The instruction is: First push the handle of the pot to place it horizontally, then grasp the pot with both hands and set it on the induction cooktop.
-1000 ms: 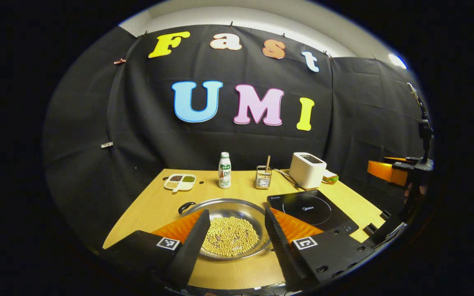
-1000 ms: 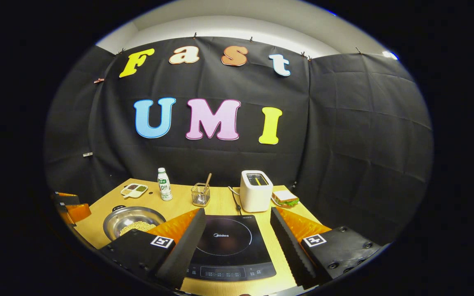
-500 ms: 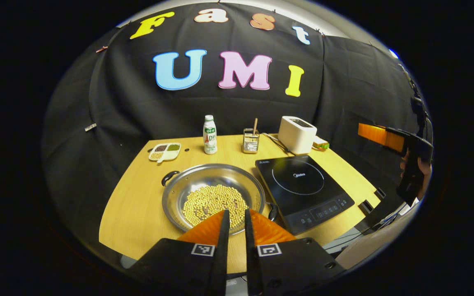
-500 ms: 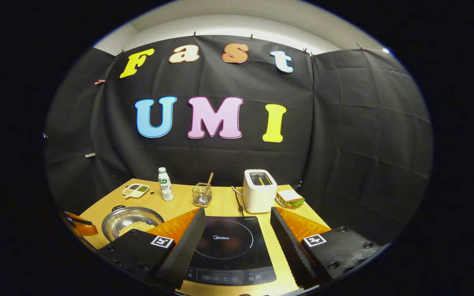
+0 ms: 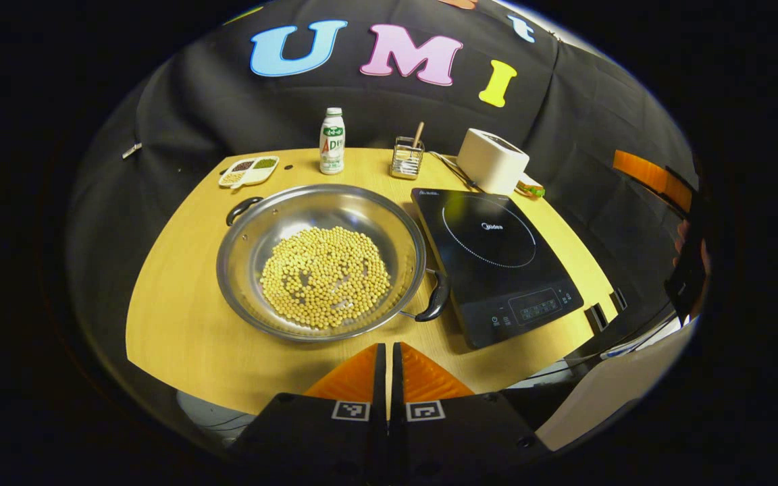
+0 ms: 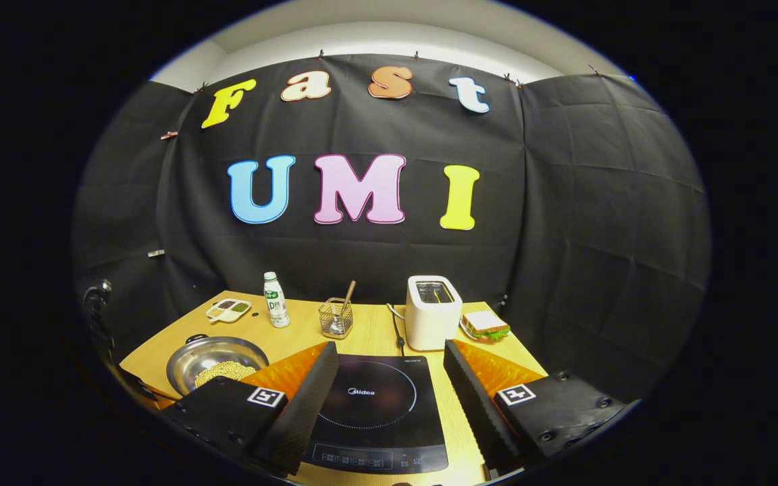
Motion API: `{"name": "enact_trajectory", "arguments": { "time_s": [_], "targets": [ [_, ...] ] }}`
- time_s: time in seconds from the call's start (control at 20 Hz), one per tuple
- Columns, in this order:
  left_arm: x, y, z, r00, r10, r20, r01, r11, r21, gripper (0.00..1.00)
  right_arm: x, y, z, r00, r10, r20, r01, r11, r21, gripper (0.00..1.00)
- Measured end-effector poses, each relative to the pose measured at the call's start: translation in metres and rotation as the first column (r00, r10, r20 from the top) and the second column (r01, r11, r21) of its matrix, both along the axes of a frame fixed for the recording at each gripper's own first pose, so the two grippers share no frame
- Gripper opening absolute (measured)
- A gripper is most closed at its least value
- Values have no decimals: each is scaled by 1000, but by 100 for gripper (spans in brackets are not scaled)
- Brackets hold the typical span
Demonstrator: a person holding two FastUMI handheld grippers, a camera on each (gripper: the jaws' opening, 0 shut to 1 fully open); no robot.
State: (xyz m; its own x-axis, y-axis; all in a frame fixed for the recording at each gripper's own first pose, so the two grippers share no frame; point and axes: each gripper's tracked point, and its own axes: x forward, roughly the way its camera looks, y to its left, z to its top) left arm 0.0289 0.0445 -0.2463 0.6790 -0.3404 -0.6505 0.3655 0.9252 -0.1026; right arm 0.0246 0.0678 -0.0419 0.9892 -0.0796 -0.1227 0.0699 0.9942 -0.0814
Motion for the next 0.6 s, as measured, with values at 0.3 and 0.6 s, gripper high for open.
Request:
{"name": "enact_trajectory", "arguments": {
  "time_s": [0.3, 0.6],
  "targets": [
    [8, -20, -33, 996, -60, -65, 65, 995, 70, 5, 11, -16, -6, 1000, -5, -17, 5, 1000, -3, 98],
    [23, -37, -57, 987, -95, -133, 109, 988, 107, 5, 15, -43, -10, 998, -53, -26, 53, 998, 18, 98]
  ]
}}
